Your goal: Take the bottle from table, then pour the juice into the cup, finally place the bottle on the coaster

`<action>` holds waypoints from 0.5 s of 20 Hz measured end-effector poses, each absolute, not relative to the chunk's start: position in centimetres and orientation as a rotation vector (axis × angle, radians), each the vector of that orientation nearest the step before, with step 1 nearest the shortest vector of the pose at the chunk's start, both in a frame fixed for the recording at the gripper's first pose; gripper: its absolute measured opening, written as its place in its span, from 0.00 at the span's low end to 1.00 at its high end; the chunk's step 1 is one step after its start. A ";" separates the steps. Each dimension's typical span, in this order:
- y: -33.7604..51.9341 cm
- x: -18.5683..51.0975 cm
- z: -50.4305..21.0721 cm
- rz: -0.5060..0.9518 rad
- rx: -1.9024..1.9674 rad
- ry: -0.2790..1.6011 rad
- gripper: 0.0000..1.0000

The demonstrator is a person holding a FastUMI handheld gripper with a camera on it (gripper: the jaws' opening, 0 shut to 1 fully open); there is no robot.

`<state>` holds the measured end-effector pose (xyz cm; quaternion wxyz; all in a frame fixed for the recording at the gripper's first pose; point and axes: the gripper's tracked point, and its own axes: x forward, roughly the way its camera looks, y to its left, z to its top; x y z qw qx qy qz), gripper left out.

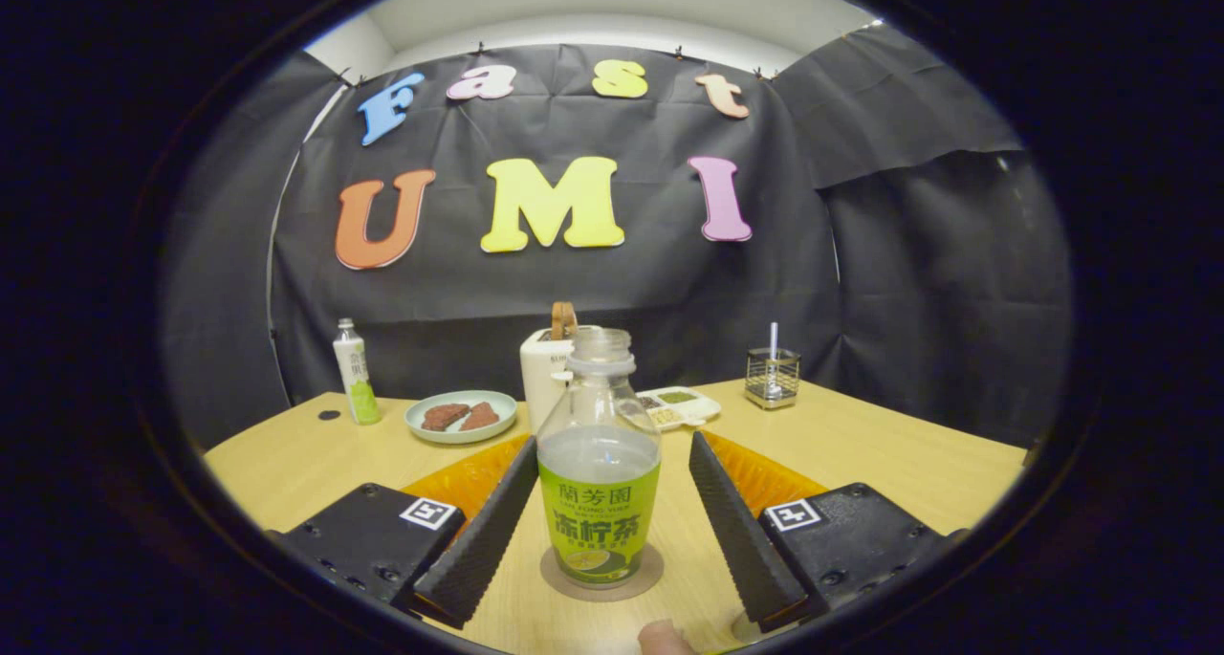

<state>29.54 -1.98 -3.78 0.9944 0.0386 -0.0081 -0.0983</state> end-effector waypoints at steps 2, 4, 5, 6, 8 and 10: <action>-2.1 27.8 -2.8 -0.192 0.059 -0.021 1.00; -2.2 25.8 -1.4 -0.185 0.051 -0.042 1.00; -2.1 24.8 -0.8 -0.181 0.044 -0.051 1.00; -2.0 23.7 -0.2 -0.181 0.027 -0.059 1.00; -1.7 21.3 1.2 -0.168 0.012 -0.082 1.00; -1.7 18.7 2.5 -0.163 0.024 -0.105 1.00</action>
